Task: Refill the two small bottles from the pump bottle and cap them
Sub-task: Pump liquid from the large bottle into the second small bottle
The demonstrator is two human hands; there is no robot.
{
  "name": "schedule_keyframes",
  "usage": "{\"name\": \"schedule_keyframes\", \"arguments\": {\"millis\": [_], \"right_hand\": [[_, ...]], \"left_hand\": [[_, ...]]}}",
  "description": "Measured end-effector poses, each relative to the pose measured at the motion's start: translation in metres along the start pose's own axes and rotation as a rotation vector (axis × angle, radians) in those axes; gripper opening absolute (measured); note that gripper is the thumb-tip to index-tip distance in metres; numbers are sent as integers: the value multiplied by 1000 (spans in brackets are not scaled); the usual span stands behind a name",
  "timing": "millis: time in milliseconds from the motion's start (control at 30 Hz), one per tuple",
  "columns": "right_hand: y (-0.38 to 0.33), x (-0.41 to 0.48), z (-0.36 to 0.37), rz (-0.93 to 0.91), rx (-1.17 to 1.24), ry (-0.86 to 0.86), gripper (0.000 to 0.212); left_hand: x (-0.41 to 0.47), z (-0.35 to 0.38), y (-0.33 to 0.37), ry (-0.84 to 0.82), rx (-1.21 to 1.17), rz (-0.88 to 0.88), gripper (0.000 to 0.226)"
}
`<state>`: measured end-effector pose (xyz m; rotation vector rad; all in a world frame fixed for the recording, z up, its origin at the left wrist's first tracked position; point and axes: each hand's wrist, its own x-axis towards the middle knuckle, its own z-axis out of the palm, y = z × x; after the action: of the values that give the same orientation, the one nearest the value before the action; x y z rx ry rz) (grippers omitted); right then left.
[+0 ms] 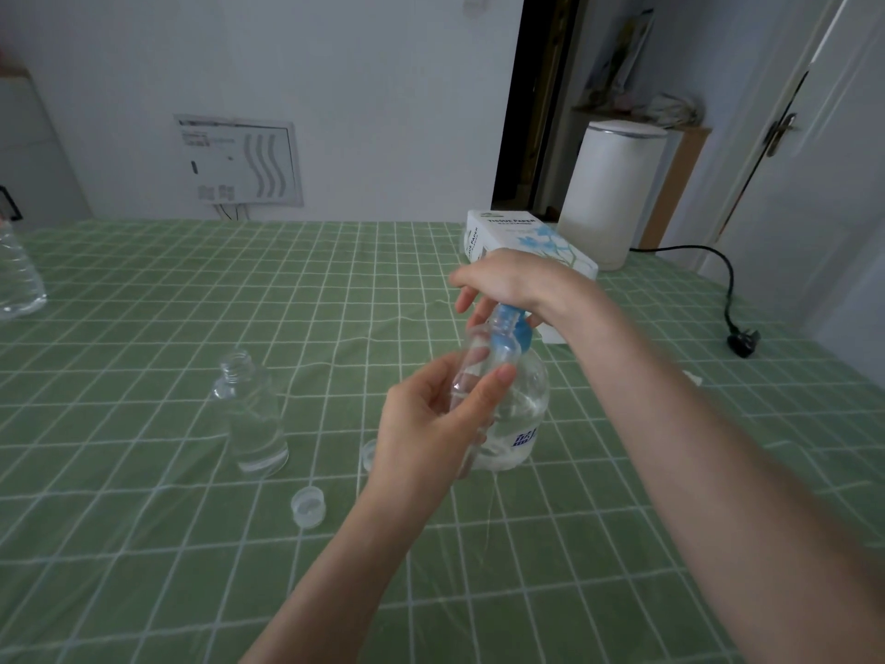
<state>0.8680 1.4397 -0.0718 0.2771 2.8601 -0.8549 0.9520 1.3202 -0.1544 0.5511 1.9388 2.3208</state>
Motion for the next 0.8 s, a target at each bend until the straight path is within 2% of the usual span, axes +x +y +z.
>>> {"name": "schedule_keyframes", "arguments": {"millis": [267,400,533,800], "right_hand": [[5,1,9,-1,19,-15,33],[3,1,6,-19,-1,26,28],[-3,0,-4,-25,-37,63,31],[0,4,0,-18,-2,-6,27]], "left_hand": [[-2,-2,-6,25,6,-16,35],[-1,-1,-3,30,15,1,40],[0,0,1,15,-8,3,36],[1,0,1,15,-14,-12,33]]}}
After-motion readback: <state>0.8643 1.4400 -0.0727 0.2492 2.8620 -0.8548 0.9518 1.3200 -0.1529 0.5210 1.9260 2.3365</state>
